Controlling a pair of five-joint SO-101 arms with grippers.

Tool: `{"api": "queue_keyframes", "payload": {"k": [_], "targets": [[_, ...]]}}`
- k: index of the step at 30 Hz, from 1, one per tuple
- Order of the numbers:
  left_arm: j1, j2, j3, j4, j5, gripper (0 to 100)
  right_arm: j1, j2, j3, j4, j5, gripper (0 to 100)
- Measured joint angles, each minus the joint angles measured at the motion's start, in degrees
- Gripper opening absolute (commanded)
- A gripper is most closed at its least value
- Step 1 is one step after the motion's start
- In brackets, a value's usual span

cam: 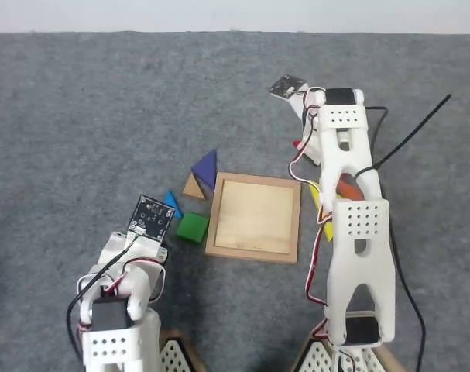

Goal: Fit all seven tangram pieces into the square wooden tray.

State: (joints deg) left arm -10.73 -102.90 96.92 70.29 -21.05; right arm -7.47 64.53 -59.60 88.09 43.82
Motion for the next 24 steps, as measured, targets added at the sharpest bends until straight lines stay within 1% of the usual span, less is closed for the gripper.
{"api": "queue_keyframes", "payload": {"k": [8, 17, 24], "targets": [[0.0, 0.0, 0.0, 0.0, 0.0, 11, 0.1, 0.0, -0.6, 0.0, -0.3, 17.7], [0.0, 0.0, 0.0, 0.0, 0.0, 11, 0.0, -2.5, 0.4, 0.0, -4.8, 17.7], [0.0, 0.0, 0.0, 0.0, 0.0, 11, -1.7, -10.1, 0.5, 4.0, -6.7, 17.7]]}}
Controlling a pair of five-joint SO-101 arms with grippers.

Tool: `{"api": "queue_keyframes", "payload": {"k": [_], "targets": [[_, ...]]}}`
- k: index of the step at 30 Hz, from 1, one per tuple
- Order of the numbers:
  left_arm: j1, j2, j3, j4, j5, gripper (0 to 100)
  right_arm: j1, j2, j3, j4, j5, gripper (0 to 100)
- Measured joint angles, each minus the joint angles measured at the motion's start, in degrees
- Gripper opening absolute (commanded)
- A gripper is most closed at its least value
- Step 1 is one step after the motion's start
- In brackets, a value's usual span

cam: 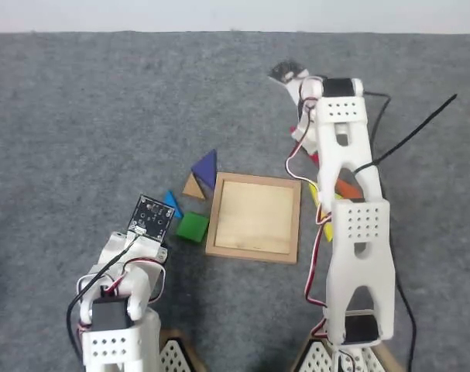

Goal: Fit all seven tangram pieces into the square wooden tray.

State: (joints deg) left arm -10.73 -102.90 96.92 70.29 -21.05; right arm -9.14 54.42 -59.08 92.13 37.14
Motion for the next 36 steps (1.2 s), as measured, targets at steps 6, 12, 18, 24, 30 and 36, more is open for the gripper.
{"api": "queue_keyframes", "payload": {"k": [6, 12, 18, 24, 30, 36], "targets": [[0.0, 0.0, 0.0, 0.0, 0.0, 11, -0.1, -10.0, 0.0, 7.0, -0.2, 17.7], [0.0, 0.0, 0.0, 0.0, 0.0, 11, 0.2, -21.9, 1.7, 8.2, -4.7, 18.0], [0.0, 0.0, 0.0, 0.0, 0.0, 11, 1.0, -44.0, 21.5, 8.3, -5.8, 18.0], [0.0, 0.0, 0.0, 0.0, 0.0, 11, 1.3, -58.8, 55.0, -2.4, -6.7, 18.0], [0.0, 0.0, 0.0, 0.0, 0.0, 11, 1.8, -55.7, 65.2, -19.6, -9.3, 34.3], [0.0, 0.0, 0.0, 0.0, 0.0, 11, 2.0, -42.7, 58.9, -23.8, -9.4, 35.7]]}}
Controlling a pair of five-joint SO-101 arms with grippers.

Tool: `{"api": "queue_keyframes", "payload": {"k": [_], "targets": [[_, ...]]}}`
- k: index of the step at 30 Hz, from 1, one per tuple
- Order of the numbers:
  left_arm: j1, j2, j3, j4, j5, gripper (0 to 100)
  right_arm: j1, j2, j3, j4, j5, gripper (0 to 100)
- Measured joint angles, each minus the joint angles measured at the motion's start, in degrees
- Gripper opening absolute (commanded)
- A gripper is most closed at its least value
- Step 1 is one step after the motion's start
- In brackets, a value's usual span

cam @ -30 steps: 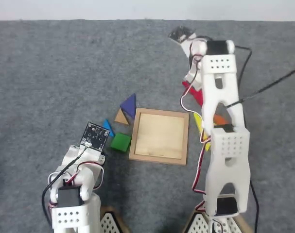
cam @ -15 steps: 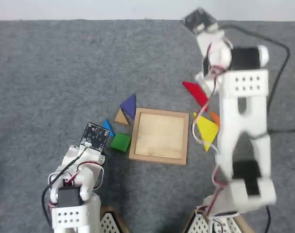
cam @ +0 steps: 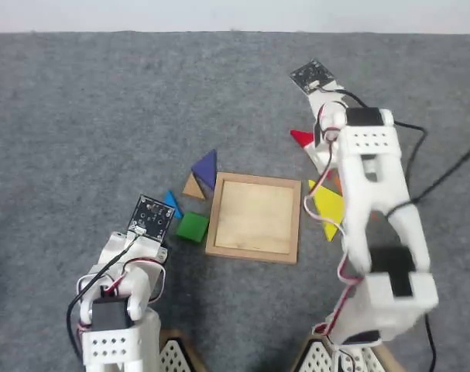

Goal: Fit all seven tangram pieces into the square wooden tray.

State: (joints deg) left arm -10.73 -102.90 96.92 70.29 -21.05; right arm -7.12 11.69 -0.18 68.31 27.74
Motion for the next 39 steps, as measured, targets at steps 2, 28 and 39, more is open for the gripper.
{"api": "queue_keyframes", "payload": {"k": [2, 28, 39], "targets": [[0.0, 0.0, 0.0, 0.0, 0.0, 11, -0.3, 5.2, -3.2, -0.4, 0.1, 35.8], [-0.4, 0.0, 0.0, 0.0, 0.0, 11, -1.1, 30.2, -23.1, -2.5, 14.5, 36.5], [-0.4, 0.0, 0.0, 0.0, 0.0, 11, -0.2, 33.0, -25.0, -2.5, 13.3, 33.2]]}}
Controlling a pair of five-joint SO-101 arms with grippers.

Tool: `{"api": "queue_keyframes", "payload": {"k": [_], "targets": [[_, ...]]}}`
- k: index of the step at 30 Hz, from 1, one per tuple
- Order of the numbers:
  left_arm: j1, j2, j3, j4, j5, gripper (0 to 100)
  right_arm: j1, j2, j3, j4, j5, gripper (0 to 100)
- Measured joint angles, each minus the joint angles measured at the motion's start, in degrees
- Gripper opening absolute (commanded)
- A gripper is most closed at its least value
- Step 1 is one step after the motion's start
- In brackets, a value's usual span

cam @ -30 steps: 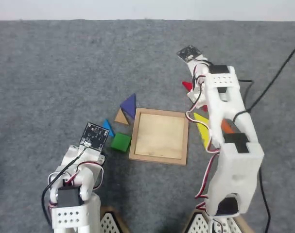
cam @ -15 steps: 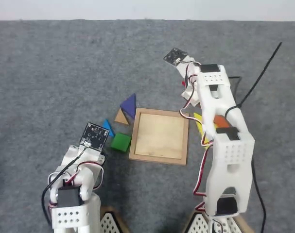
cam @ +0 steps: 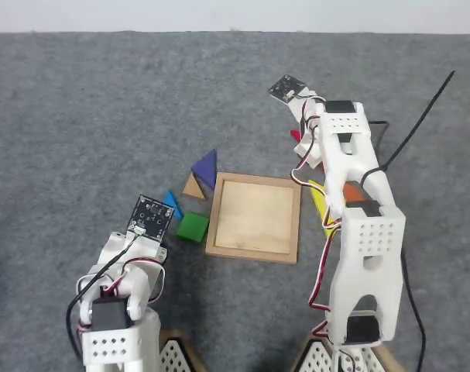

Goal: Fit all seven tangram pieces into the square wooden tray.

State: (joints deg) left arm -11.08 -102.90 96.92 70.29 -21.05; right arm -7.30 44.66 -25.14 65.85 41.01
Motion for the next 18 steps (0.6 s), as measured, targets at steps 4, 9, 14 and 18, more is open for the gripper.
{"api": "queue_keyframes", "payload": {"k": [4, 9, 14, 18], "targets": [[0.0, 0.0, 0.0, 0.0, 0.0, 11, 0.1, 0.5, -0.2, 0.5, -1.3, 28.8], [0.0, 0.0, 0.0, 0.0, 0.0, 11, 0.2, 0.8, -0.8, 1.4, -3.9, 29.2], [0.0, 0.0, 0.0, 0.0, 0.0, 11, 0.3, 0.9, -1.4, 2.6, -4.0, 29.1], [0.0, 0.0, 0.0, 0.0, 0.0, 11, 0.3, 0.9, -1.4, 2.6, -4.0, 25.7]]}}
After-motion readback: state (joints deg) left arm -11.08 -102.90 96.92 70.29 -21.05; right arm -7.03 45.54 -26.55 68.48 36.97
